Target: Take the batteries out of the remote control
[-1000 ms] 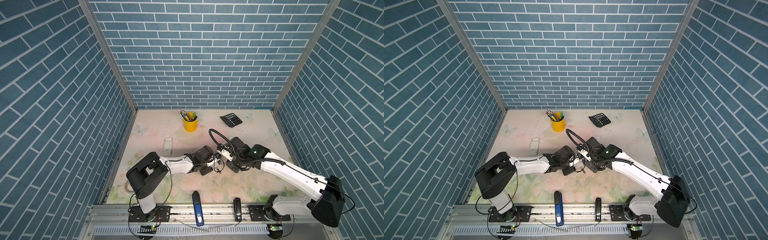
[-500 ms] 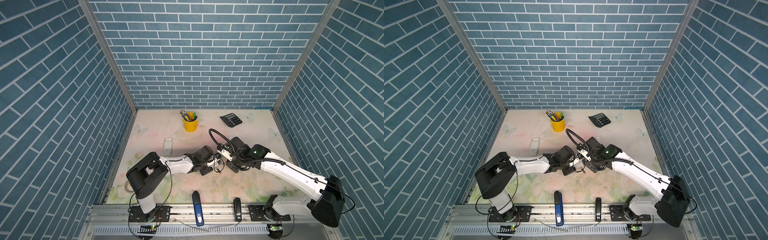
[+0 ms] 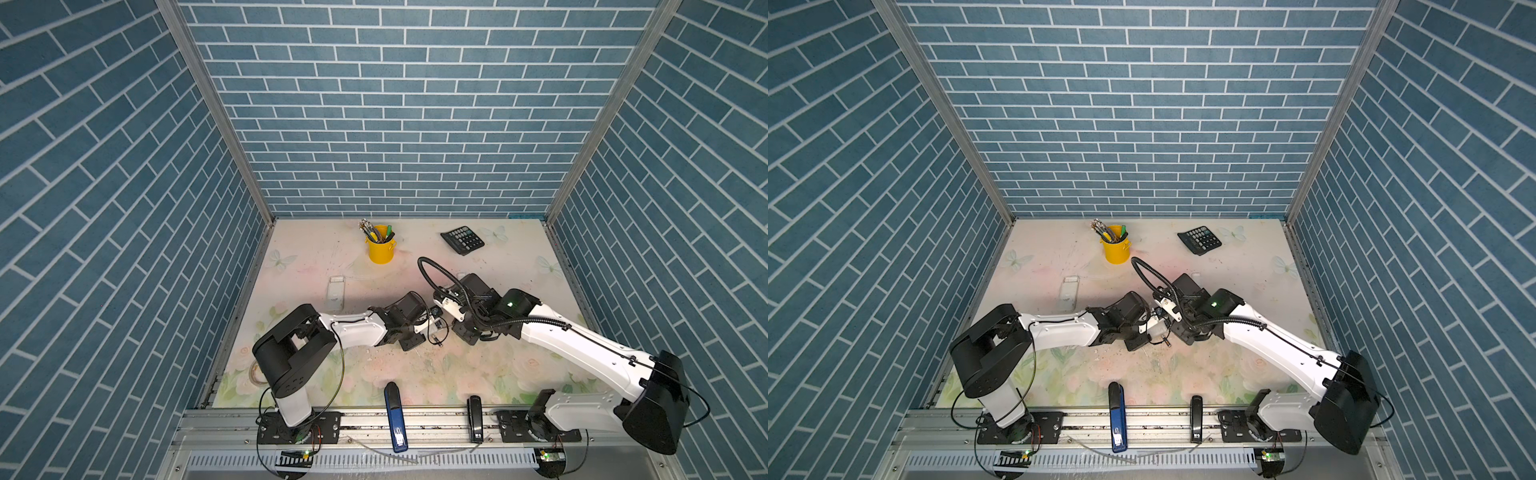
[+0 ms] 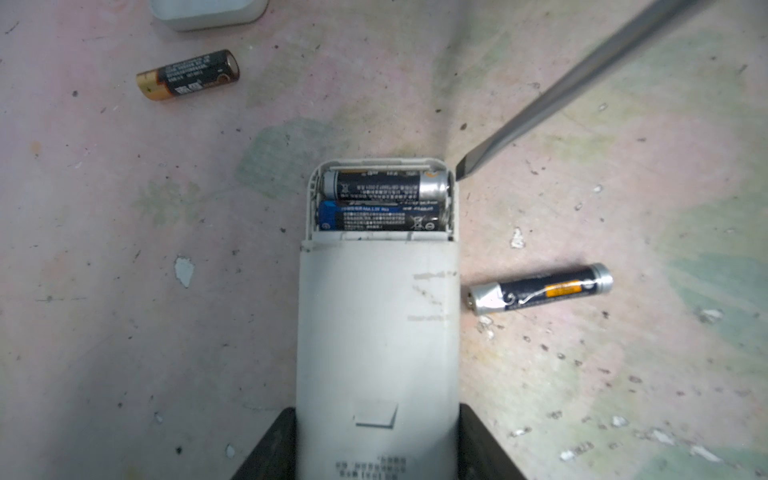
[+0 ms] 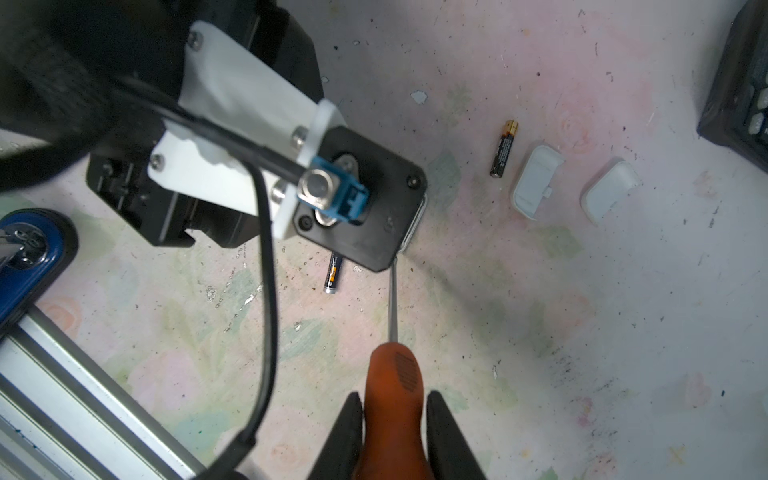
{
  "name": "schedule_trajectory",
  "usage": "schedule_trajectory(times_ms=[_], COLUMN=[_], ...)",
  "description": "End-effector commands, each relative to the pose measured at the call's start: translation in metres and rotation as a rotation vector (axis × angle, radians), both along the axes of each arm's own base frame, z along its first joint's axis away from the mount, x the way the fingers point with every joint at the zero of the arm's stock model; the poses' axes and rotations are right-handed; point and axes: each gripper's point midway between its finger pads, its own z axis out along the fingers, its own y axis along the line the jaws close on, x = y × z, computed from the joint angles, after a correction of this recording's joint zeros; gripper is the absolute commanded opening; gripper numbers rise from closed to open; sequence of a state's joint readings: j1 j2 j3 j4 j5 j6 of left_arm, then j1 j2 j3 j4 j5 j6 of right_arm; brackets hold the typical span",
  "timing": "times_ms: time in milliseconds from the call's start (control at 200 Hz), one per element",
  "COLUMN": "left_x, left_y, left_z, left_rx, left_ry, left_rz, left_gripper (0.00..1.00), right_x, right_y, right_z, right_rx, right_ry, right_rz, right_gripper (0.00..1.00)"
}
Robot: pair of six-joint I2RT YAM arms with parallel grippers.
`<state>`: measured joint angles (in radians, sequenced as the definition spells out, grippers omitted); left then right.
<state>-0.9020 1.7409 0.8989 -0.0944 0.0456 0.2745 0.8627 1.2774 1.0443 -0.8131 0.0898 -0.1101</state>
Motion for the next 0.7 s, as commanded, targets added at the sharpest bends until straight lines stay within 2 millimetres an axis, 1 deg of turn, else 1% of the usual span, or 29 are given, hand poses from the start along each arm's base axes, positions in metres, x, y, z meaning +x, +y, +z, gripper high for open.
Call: schedule_trajectory(times_ms=[0, 380, 520, 695], left_x=[-0.0243, -0.0246, -0.0243, -0.0244], left_y=[0.0267, 0.0269, 0.0269, 0.0267], left_z=[-0.0363, -0.0362, -0.0363, -0.0363], left_rx=[0.144, 0.144, 0.144, 0.144], left_ry=[0.097, 0.097, 0.097, 0.097], left_rz=[-0.022, -0.021, -0.02, -0.021], left_gripper=[0.05, 0.05, 0.05, 0.05], right_x=[0.0042, 0.0039, 0.0037, 0.0014], right_y=[0.0052, 0.0085, 0.0068, 0.0036], right_z=[0.0086, 0.001, -0.0001, 0.0038], right_rx=[0.022, 0.018, 0.012, 0.016], right_ry=[-0.021, -0.006, -0.002, -0.004], right_rz=[0.016, 0.022, 0.018, 0.011], right_gripper=[0.0, 0.0, 0.0, 0.0])
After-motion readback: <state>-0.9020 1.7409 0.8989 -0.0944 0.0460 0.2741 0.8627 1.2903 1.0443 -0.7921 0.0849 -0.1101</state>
